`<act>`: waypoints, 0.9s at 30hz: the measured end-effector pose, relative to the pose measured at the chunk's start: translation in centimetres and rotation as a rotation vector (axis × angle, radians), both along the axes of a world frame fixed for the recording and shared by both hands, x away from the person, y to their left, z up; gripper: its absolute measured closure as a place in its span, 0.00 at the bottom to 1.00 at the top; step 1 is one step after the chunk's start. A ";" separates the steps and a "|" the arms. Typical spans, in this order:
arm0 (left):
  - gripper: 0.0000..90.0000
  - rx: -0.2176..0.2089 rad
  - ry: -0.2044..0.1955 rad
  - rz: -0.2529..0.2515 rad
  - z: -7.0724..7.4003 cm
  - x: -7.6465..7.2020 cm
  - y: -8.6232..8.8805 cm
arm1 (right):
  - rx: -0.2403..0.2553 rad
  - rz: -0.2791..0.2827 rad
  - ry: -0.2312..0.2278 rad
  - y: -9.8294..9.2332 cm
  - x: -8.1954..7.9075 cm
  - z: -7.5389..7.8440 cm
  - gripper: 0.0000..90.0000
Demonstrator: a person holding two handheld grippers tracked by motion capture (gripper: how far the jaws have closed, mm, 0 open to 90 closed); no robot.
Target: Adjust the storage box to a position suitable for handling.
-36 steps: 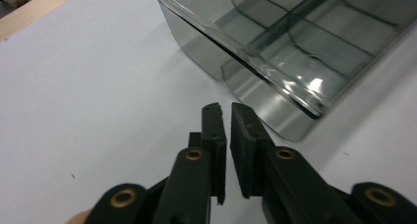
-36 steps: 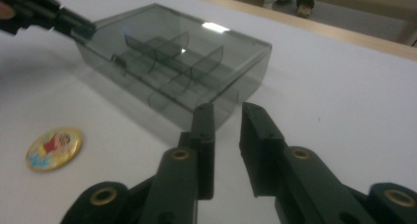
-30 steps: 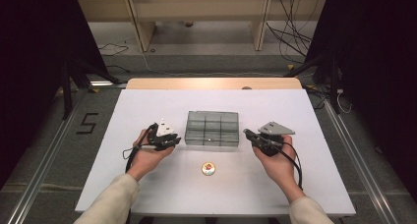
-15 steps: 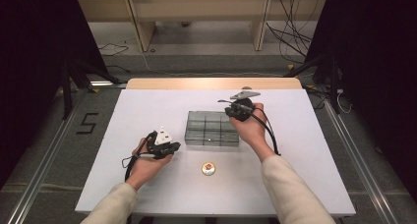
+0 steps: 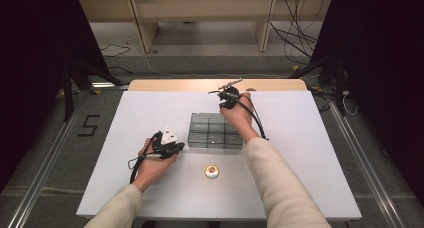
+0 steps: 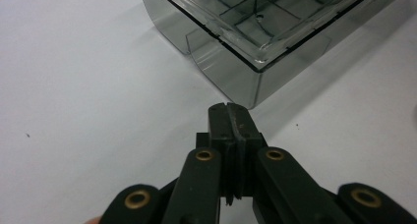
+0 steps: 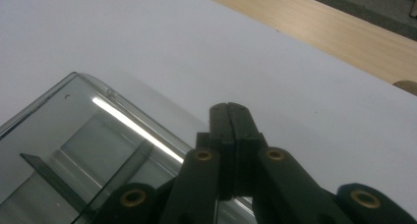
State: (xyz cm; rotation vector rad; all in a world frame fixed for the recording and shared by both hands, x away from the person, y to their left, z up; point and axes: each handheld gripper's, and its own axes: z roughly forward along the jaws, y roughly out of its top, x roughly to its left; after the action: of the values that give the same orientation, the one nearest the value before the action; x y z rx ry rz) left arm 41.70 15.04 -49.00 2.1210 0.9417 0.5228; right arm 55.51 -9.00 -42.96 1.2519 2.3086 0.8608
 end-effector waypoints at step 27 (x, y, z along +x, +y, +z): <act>0.99 0.000 -0.009 -0.048 -0.5 0.7 -0.7 | -0.064 -0.019 0.145 0.7 1.8 -1.7 1.00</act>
State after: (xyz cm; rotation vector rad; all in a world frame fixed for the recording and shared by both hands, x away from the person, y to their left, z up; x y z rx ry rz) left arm 42.37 14.30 -49.50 2.1339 0.8836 0.5076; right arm 57.31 -8.28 -44.67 1.3465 2.4113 0.7046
